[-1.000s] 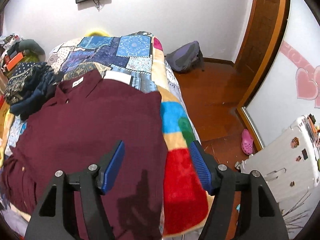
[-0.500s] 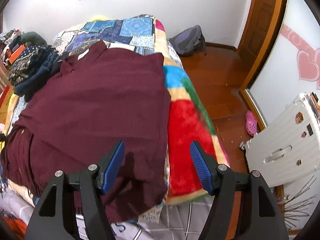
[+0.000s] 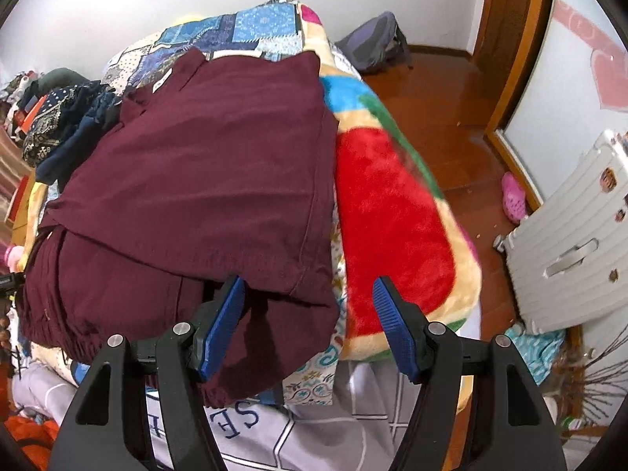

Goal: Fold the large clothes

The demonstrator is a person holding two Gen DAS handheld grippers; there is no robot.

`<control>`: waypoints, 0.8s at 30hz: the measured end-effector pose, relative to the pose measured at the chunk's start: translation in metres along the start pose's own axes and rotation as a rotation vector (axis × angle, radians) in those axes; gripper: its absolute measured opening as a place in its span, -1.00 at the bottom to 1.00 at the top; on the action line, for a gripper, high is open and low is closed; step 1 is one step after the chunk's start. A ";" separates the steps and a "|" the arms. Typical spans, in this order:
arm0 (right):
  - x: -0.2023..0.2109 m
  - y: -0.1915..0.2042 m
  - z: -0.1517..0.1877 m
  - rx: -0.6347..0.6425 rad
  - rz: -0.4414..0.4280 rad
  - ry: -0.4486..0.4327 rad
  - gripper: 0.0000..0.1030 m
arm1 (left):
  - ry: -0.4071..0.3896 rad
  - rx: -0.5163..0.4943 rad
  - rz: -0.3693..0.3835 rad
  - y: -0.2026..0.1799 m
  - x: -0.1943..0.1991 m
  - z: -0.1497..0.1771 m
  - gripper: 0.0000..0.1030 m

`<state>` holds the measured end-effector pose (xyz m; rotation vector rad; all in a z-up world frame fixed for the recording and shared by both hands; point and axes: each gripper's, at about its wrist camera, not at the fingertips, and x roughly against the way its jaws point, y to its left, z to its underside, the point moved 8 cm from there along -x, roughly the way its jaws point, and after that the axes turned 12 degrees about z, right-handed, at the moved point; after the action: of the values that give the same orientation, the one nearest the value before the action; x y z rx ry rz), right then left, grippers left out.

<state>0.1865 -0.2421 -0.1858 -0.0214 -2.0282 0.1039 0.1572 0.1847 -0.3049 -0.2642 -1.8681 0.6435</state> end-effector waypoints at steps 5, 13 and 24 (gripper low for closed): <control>-0.015 0.006 0.004 -0.021 0.012 0.020 0.24 | -0.006 -0.031 -0.025 -0.006 -0.002 -0.007 -0.43; 0.002 0.003 -0.009 -0.044 0.064 -0.081 -0.77 | -0.045 -0.073 -0.062 -0.016 0.002 -0.019 -0.70; 0.036 0.025 -0.052 -0.020 -0.043 -0.199 -0.88 | -0.168 -0.111 -0.021 -0.045 0.038 -0.062 -0.85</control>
<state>0.2167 -0.2113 -0.1325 0.0213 -2.2276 0.0608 0.2045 0.1841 -0.2340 -0.2693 -2.0683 0.5627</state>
